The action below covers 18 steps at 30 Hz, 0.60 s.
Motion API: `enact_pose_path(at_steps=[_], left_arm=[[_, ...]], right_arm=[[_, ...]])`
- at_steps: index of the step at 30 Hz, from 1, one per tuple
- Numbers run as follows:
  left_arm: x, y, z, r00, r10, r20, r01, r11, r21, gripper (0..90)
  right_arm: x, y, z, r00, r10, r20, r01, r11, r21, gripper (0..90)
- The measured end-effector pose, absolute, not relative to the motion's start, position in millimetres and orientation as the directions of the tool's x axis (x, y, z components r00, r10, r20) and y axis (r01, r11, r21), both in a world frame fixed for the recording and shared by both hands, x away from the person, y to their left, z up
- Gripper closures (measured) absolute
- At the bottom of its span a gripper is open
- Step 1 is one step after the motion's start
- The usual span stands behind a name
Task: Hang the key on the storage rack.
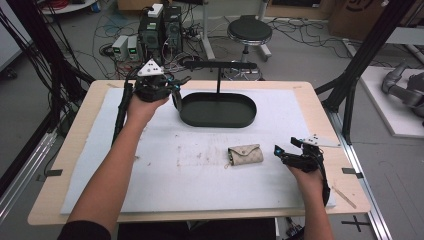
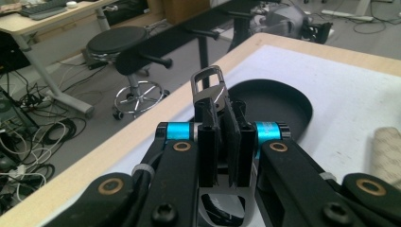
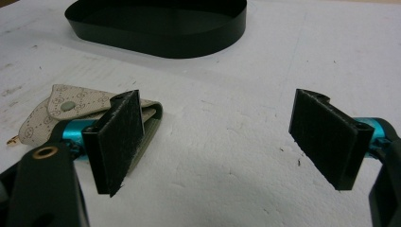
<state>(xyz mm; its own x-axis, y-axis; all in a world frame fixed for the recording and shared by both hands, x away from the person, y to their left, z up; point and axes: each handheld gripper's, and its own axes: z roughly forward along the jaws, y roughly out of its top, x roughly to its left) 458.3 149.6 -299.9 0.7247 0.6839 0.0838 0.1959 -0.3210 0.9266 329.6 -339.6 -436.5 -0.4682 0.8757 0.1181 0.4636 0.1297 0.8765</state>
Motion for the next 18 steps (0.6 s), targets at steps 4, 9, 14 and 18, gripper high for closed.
enact_pose_path(at_steps=[4, 9, 14, 18], left_arm=[[471, 148, -297, 0.706, 0.703, 0.086, 0.208, -0.323, 0.923, 84.1], [483, 146, -295, 0.696, 0.713, 0.089, 0.218, -0.328, 0.919, 84.1], [492, 141, -292, 0.695, 0.714, 0.086, 0.222, -0.327, 0.919, 84.1], [500, 132, -294, 0.704, 0.705, 0.091, 0.233, -0.35, 0.907, 84.1]], right_arm=[[330, -340, -437, -0.468, 0.876, 0.118, 0.465, 0.13, 0.876, 18.9], [329, -341, -437, -0.466, 0.877, 0.119, 0.463, 0.127, 0.877, 18.9], [329, -342, -437, -0.465, 0.877, 0.121, 0.467, 0.127, 0.875, 18.9], [328, -344, -438, -0.46, 0.879, 0.125, 0.468, 0.121, 0.875, 18.9]])
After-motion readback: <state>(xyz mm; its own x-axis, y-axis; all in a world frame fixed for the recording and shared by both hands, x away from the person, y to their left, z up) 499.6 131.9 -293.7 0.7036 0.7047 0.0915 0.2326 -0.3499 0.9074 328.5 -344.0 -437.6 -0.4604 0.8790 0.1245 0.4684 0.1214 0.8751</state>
